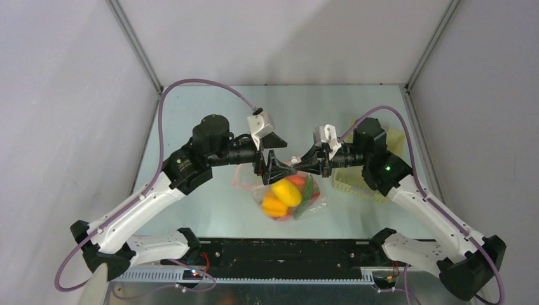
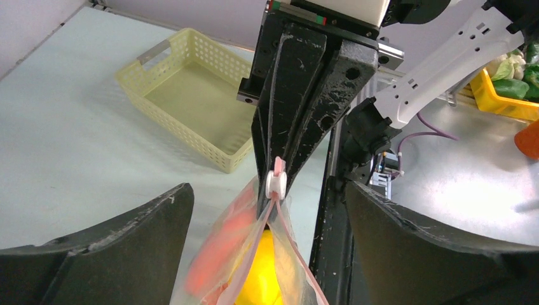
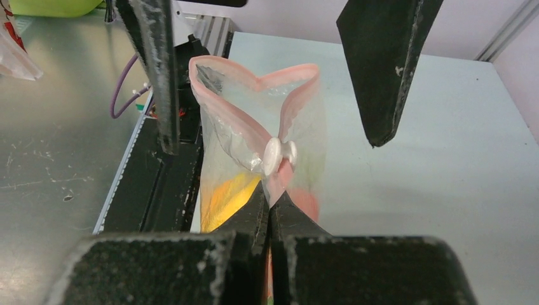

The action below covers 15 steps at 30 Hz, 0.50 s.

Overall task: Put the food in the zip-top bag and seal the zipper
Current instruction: Zip the zipper food storage bag at the center of the board.

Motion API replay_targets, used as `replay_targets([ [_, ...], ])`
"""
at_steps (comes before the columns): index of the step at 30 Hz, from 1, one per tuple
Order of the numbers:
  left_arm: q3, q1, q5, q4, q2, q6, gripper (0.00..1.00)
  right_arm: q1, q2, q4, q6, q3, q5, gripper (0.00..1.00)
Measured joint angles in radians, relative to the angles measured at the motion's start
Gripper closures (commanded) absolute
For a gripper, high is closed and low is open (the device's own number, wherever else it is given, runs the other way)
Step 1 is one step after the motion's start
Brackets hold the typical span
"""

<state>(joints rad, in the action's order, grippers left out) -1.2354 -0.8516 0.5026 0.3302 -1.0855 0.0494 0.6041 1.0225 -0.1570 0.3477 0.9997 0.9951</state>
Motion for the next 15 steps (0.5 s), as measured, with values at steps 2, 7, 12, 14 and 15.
replay_targets([
  [2, -0.005, 0.000, 0.007, -0.007, -0.011, 0.005, 0.16, 0.005, 0.002, -0.012, 0.006, 0.005, -0.001, 1.00],
  [7, -0.006, 0.000, 0.033, -0.014, -0.030, 0.015, 0.29, 0.016, 0.002, -0.030, 0.023, 0.009, -0.010, 1.00],
  [12, -0.006, 0.000, 0.050, -0.017, -0.049, 0.022, 0.38, 0.022, 0.002, -0.043, 0.029, 0.009, -0.013, 1.00],
  [14, -0.006, 0.000, 0.055, -0.021, -0.058, 0.029, 0.42, 0.024, 0.002, -0.049, 0.032, 0.010, -0.017, 1.00],
  [15, -0.006, 0.000, 0.058, -0.023, -0.062, 0.030, 0.46, 0.026, 0.002, -0.053, 0.033, 0.010, -0.019, 1.00],
])
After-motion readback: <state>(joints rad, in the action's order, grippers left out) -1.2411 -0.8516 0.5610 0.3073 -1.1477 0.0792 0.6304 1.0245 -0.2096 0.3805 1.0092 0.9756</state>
